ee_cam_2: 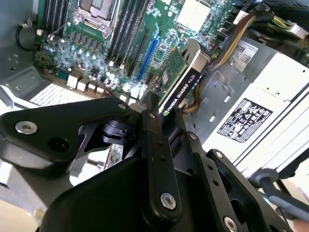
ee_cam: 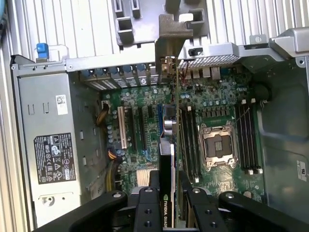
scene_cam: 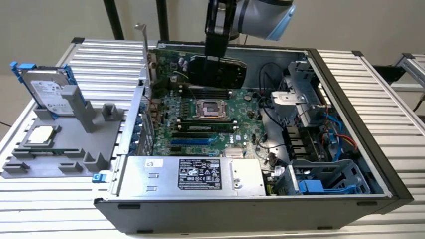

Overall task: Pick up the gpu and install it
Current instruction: 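Insert the gpu into the slot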

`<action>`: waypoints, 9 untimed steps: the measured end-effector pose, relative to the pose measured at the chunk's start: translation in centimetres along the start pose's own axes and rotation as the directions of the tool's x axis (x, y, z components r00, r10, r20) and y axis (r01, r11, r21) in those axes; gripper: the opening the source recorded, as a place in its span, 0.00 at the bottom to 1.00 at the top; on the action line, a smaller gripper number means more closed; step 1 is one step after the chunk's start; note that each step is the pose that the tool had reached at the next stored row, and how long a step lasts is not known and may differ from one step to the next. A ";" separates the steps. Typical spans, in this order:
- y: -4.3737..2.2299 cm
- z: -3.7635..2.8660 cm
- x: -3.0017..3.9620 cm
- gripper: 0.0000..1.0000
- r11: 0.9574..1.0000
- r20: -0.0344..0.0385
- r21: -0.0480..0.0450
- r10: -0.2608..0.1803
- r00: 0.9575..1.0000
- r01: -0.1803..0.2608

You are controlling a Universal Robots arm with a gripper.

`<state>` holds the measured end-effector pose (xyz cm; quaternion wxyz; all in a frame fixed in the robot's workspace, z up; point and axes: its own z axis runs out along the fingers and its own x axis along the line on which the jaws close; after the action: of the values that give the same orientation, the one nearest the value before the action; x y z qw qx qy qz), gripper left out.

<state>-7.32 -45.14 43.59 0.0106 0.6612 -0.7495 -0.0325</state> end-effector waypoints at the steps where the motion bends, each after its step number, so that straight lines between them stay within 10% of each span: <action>1: 0.00 0.00 0.00 0.00 1.000 0.000 0.000 -0.003 1.000 0.003; 9: 0.00 0.00 0.00 0.00 1.000 -0.001 0.000 -0.015 1.000 0.015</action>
<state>-7.32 -45.14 43.59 0.0108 0.6667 -0.7446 -0.0325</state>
